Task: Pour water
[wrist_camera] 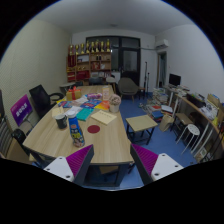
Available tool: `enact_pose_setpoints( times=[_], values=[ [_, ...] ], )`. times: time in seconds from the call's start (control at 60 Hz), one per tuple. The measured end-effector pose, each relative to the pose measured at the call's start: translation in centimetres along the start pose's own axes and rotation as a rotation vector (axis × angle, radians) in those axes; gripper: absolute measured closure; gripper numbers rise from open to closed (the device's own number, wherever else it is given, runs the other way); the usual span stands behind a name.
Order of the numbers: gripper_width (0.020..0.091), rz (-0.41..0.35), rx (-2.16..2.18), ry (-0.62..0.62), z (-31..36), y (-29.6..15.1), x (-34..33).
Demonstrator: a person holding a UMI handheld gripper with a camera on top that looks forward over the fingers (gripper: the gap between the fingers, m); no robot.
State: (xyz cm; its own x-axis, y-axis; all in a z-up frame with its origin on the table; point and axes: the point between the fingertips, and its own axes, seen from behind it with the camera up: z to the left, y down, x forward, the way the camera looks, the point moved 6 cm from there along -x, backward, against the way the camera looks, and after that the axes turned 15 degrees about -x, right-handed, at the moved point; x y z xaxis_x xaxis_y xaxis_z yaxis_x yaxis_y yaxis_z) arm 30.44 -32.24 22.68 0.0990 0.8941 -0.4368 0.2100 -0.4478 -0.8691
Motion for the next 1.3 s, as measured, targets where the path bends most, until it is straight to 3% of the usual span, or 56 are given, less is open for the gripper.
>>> enact_pose_setpoints(
  times=[0.15, 0.383, 0.65, 0.933, 0.983, 1.0, 1.15, 1.3],
  values=[
    [0.0269, -0.018, 0.008, 0.029, 1.9, -0.6, 0.8],
    [0.0270, -0.073, 0.015, 0.037, 13.0, -0.9, 3.7],
    [0.0269, -0.180, -0.005, 0.048, 21.5, -3.0, 18.5],
    [0.0260, -0.238, 0.055, 0.201, 19.7, -4.7, 29.6],
    [0.0505, -0.211, 0.052, 0.215, 19.4, -4.2, 31.0],
    [0.0522, -0.217, 0.059, 0.221, 19.2, -4.2, 31.3],
    [0.0551, -0.235, 0.110, 0.193, 19.2, -4.5, 31.8],
    [0.0615, -0.165, 0.107, 0.145, 19.2, -4.7, 32.6]
  ],
)
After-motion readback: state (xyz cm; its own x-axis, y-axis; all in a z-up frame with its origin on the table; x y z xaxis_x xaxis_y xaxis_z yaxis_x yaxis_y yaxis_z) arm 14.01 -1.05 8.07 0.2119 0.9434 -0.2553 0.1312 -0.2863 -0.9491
